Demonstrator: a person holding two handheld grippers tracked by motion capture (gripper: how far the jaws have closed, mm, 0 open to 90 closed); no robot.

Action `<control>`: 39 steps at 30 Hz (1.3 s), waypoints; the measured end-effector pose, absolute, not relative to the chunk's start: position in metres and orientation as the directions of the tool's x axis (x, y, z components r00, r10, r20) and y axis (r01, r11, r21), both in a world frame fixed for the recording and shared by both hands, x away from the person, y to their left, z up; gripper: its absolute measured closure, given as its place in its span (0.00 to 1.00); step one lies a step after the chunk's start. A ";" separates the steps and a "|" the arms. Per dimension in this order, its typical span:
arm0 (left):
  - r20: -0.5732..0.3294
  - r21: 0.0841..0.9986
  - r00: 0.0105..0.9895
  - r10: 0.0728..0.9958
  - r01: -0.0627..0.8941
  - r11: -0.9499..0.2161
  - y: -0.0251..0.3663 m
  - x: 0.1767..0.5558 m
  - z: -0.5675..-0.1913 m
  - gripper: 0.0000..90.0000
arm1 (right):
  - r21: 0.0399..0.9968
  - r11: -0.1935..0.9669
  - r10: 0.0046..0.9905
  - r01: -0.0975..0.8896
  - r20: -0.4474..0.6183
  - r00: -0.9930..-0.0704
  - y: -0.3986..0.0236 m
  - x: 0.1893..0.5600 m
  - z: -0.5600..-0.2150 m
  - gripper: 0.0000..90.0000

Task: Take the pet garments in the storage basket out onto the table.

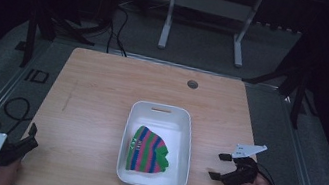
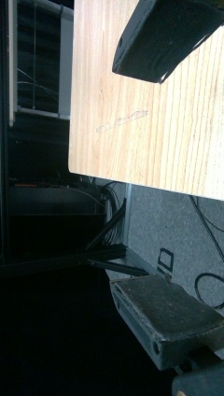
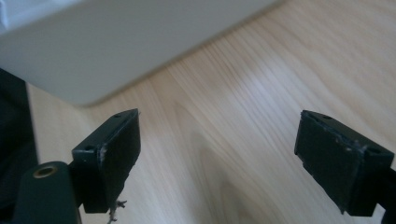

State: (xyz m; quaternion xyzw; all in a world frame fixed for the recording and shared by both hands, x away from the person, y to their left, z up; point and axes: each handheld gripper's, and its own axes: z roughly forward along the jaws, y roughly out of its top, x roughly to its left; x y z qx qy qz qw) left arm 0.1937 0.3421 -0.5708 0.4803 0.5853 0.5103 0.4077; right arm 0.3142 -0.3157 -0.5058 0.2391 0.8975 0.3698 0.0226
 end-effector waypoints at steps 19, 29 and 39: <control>0.007 0.990 -0.196 0.981 0.142 0.022 0.342 0.193 -0.571 0.01 | 0.662 0.714 0.234 0.230 0.085 -0.969 -0.226 0.325 -0.451 0.14; 0.005 0.990 -0.188 0.982 0.142 0.022 0.343 0.193 -0.571 0.01 | 0.624 0.765 0.142 0.161 0.079 -0.987 -0.172 0.327 -0.441 0.13; 0.003 0.990 -0.179 0.984 0.141 0.023 0.343 0.193 -0.571 0.01 | 0.559 0.820 0.093 0.123 0.082 -0.992 -0.117 0.335 -0.457 0.13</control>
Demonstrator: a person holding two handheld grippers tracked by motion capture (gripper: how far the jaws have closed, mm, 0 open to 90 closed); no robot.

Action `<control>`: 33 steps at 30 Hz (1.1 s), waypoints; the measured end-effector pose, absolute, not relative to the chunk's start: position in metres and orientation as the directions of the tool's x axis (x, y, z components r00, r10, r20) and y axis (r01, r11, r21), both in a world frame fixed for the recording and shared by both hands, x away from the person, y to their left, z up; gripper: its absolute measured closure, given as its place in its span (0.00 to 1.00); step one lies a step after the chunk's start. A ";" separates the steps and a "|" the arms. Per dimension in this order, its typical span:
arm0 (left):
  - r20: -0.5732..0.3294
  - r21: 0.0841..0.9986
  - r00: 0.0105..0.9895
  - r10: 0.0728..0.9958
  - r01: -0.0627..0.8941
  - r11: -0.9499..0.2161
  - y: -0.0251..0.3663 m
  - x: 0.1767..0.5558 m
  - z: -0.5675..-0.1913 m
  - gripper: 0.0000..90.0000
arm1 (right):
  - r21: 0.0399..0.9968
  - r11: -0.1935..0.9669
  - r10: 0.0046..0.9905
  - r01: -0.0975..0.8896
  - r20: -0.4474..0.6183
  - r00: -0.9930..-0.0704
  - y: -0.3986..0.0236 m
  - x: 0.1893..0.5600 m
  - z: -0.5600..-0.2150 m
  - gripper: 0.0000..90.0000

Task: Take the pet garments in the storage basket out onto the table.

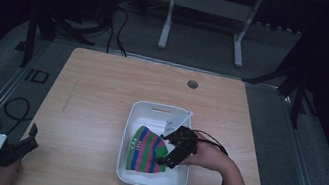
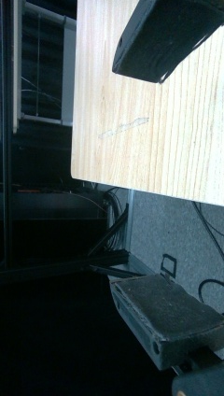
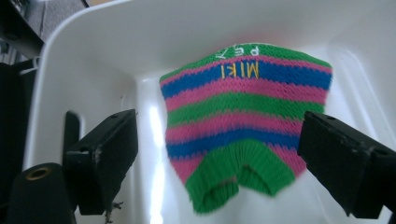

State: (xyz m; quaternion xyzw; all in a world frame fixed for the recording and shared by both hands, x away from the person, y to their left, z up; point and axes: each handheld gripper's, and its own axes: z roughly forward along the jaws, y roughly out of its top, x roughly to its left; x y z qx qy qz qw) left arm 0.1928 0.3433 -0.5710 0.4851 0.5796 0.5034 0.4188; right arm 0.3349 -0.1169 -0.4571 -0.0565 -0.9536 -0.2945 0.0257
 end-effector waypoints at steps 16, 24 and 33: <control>-0.009 0.991 -0.170 0.985 0.132 0.032 0.345 0.192 -0.571 0.01 | 0.446 0.892 0.039 0.070 0.080 -0.996 -0.061 0.344 -0.492 0.14; -0.012 0.991 -0.169 0.986 0.131 0.035 0.345 0.192 -0.571 0.01 | 0.399 0.914 0.042 0.071 0.082 -0.996 -0.045 0.346 -0.511 0.13; -0.009 0.991 -0.167 0.986 0.132 0.031 0.345 0.192 -0.571 0.01 | 0.344 0.939 0.003 -0.002 -0.012 -1.000 -0.038 0.338 -0.522 0.24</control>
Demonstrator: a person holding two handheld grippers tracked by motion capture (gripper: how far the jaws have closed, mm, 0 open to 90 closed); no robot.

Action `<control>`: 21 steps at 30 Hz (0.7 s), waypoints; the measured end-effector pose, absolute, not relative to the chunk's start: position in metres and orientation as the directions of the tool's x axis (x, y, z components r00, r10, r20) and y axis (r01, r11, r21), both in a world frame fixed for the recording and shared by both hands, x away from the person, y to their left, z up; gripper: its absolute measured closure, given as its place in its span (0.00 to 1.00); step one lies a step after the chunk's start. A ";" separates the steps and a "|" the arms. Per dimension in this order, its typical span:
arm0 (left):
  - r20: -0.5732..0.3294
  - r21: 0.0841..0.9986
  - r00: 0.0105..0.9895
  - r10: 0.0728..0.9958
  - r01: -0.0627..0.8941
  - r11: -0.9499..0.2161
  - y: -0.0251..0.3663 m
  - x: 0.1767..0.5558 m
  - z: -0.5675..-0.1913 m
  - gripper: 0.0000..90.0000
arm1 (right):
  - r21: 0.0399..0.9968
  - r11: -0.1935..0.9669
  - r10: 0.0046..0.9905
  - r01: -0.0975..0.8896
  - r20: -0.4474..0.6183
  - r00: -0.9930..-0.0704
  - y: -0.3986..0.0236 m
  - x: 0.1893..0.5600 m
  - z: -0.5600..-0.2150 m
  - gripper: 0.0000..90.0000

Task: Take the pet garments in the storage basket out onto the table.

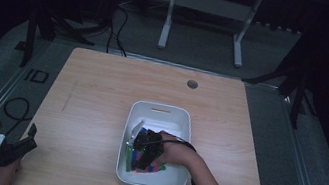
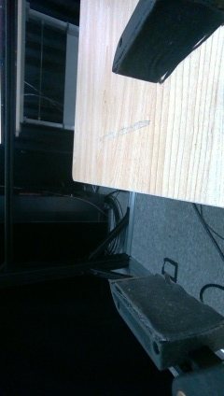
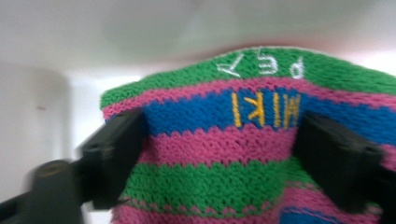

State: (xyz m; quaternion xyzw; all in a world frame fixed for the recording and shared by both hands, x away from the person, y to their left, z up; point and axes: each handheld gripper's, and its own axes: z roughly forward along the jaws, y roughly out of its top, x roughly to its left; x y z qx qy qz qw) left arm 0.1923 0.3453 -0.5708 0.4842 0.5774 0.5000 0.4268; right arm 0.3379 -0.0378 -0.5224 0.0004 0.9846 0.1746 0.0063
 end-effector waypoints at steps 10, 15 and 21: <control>-0.011 0.991 -0.169 0.985 0.133 0.034 0.345 0.193 -0.571 0.01 | 0.339 0.940 0.045 0.020 -0.066 -0.997 -0.039 0.337 -0.514 0.73; -0.008 0.991 -0.170 0.985 0.133 0.031 0.345 0.192 -0.571 0.01 | 0.360 0.933 0.058 0.026 -0.078 -0.995 -0.044 0.338 -0.502 0.75; -0.004 0.990 -0.171 0.985 0.137 0.028 0.345 0.193 -0.571 0.01 | 0.424 0.905 0.080 0.025 -0.111 -0.991 -0.057 0.339 -0.472 0.75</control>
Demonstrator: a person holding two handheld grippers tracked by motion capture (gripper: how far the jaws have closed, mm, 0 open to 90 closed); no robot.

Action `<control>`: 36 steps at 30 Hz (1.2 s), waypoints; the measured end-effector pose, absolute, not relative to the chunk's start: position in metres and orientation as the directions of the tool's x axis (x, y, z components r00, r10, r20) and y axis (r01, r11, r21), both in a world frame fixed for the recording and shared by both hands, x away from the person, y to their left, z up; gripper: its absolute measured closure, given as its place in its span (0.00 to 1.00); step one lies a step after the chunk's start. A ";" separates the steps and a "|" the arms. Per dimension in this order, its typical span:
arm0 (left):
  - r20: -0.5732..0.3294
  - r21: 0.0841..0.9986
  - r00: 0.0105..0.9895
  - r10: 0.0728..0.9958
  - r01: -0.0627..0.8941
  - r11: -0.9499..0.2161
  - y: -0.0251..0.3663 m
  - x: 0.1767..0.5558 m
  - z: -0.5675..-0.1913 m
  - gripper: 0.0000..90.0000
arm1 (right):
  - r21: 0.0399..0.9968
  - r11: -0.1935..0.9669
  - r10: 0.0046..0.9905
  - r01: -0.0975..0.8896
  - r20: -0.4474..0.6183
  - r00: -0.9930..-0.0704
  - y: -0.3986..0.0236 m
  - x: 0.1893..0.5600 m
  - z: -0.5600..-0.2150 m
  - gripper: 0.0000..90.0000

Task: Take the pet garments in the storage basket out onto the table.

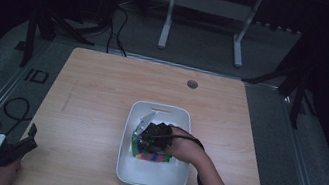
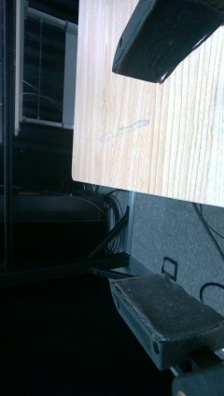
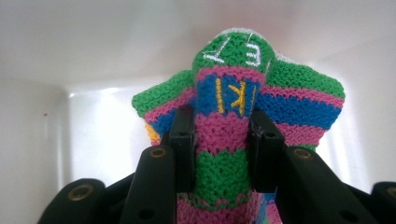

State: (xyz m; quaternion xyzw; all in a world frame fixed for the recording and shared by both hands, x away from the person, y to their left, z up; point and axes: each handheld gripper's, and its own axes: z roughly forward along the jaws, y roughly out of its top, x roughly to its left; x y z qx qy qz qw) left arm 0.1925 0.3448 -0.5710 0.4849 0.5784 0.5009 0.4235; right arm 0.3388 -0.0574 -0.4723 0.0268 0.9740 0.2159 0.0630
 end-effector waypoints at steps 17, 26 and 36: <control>-0.001 0.990 -0.178 0.984 0.139 0.026 0.344 0.193 -0.571 0.01 | 0.555 0.832 0.104 -0.007 -0.169 -0.980 -0.084 0.331 -0.399 0.75; -0.007 0.991 -0.180 0.984 0.134 0.031 0.344 0.193 -0.571 0.01 | 0.570 0.822 0.117 -0.003 -0.174 -0.978 -0.096 0.331 -0.385 0.75; -0.004 0.990 -0.182 0.983 0.136 0.029 0.345 0.193 -0.571 0.01 | 0.603 0.798 0.179 0.030 -0.189 -0.966 -0.132 0.332 -0.367 0.75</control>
